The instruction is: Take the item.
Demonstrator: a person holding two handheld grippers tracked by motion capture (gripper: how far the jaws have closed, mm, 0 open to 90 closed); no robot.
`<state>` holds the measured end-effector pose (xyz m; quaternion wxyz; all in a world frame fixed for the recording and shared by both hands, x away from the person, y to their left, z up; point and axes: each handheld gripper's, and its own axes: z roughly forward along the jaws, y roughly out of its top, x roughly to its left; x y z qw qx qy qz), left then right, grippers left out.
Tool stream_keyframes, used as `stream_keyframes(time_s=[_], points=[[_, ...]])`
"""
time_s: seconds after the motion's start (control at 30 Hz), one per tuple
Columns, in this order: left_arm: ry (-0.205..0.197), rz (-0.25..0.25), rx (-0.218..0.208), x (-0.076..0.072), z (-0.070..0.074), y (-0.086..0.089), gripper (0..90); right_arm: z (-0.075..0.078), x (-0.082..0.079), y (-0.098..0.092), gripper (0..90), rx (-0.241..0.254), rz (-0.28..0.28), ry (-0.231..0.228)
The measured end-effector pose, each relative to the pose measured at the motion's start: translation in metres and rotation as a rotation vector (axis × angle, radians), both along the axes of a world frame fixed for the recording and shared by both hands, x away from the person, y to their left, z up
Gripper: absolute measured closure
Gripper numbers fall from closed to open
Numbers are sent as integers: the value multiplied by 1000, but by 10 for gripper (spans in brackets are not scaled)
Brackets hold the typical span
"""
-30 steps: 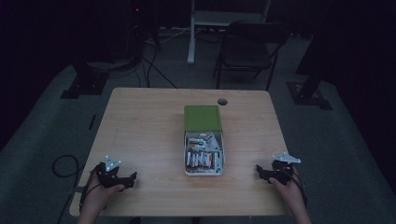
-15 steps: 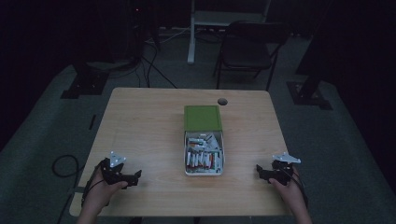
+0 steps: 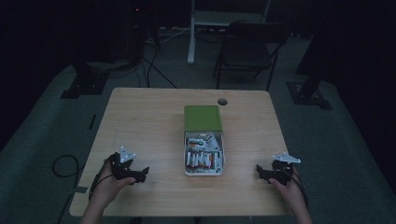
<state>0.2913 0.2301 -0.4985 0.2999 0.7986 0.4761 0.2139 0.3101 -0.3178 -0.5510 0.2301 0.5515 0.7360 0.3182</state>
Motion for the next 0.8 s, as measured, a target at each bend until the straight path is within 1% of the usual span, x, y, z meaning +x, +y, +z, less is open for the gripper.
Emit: stream_keyframes(time_s=[0.1, 0.17, 0.27, 0.3, 0.37, 0.47, 0.5, 0.53, 0.67, 0.7, 0.77, 0.8], points=[[-9, -27, -25, 1, 3, -5, 42, 0, 0, 0, 113, 0, 0, 0], [-23, -36, -32, 1, 6, -9, 42, 0, 0, 0, 113, 0, 0, 0], [-28, -45, -34, 2, 9, -12, 43, 0, 0, 0, 113, 0, 0, 0], [-29, -60, -48, 2, 11, -15, 42, 0, 0, 0, 113, 0, 0, 0], [-29, -63, -51, 2, 12, -15, 42, 0, 0, 0, 113, 0, 0, 0], [-43, -75, -46, 2, 17, -19, 42, 0, 0, 0, 113, 1, 0, 0], [-63, -80, -30, 1, 22, -22, 43, 0, 0, 0, 113, 1, -1, 0], [-63, -80, -30, 1, 22, -22, 43, 0, 0, 0, 113, 1, -1, 0], [-97, -92, -20, -3, 31, -30, 43, 0, 0, 0, 113, 0, 0, 0], [-99, -98, -18, -3, 32, -31, 43, 0, 0, 0, 113, 0, 0, 0], [-100, -118, -28, -4, 36, -36, 43, 0, 0, 0, 113, 0, 0, 0], [-110, -135, -31, -4, 42, -41, 43, 0, 0, 0, 113, 0, 0, 0]])
